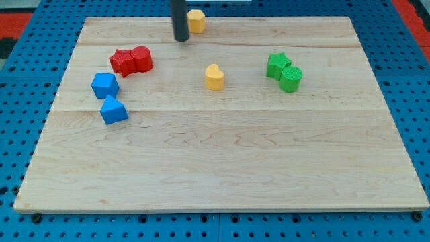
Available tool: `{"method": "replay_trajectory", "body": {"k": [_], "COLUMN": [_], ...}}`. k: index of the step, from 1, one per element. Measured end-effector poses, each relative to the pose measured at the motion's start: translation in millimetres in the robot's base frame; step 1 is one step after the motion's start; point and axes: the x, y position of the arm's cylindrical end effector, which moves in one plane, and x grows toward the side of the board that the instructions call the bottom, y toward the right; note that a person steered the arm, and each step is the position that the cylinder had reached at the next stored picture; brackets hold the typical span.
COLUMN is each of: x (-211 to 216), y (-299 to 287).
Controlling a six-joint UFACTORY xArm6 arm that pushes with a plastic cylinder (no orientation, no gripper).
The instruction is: Push the yellow hexagon into the yellow heart
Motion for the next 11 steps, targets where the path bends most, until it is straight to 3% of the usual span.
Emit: {"method": "replay_trajectory", "body": {"k": [1, 2, 3, 4, 5, 7, 9, 10, 11], "x": [40, 107, 166, 143, 93, 157, 49, 82, 50], "y": [84, 120, 94, 18, -2, 26, 27, 66, 60]}}
